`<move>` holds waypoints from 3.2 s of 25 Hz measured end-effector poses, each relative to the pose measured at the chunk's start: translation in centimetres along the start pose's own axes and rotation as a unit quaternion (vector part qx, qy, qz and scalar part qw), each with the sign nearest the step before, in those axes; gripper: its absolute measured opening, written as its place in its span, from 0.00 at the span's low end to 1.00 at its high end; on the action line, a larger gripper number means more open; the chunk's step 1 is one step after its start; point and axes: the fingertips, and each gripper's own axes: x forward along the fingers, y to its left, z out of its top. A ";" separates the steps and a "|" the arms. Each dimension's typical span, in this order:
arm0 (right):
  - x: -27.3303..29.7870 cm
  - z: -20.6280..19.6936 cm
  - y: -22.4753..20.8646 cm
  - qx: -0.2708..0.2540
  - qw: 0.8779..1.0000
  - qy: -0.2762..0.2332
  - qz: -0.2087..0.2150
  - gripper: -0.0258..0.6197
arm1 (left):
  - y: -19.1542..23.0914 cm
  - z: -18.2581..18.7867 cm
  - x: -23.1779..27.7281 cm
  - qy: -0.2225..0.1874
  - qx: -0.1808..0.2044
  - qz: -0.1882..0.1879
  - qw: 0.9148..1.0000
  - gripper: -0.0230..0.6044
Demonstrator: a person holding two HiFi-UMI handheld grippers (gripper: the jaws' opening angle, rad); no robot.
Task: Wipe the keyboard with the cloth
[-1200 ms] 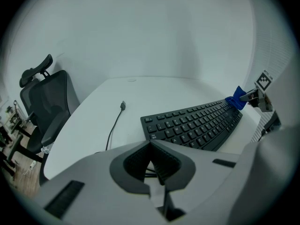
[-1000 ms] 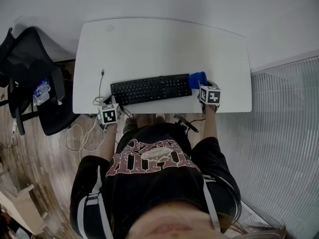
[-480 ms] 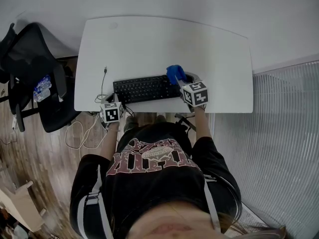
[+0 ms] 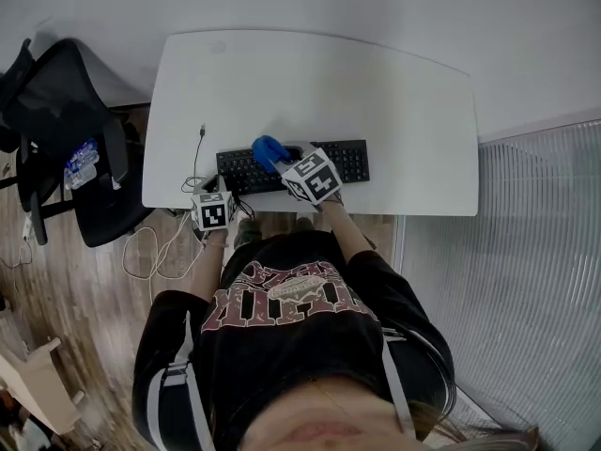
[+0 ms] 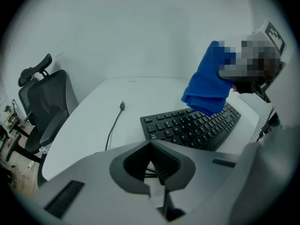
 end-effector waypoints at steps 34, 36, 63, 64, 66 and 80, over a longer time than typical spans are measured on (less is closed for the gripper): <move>10.0 -2.4 7.2 -0.026 0.992 0.074 0.097 0.14 | 0.2 0.3 0.0 -0.008 0.007 -0.001 1.000 0.09; 9.9 -2.4 7.1 -0.031 0.992 0.076 0.095 0.14 | 0.2 0.3 0.0 -0.007 0.009 -0.001 1.000 0.09; 7.1 -5.0 2.2 0.005 0.995 0.086 0.050 0.14 | -0.2 0.3 -0.3 0.001 0.028 -0.007 1.000 0.09; 7.0 -5.1 2.0 0.008 0.995 0.085 0.049 0.14 | -0.2 0.3 -0.3 0.001 0.028 -0.007 1.000 0.09; 6.8 -5.2 1.7 0.011 0.995 0.084 0.046 0.14 | -0.1 0.3 -0.2 0.000 0.029 -0.004 1.000 0.09; 4.9 -6.6 -0.9 0.023 0.996 0.086 0.031 0.14 | -0.1 0.0 -0.2 0.013 0.031 0.001 0.999 0.09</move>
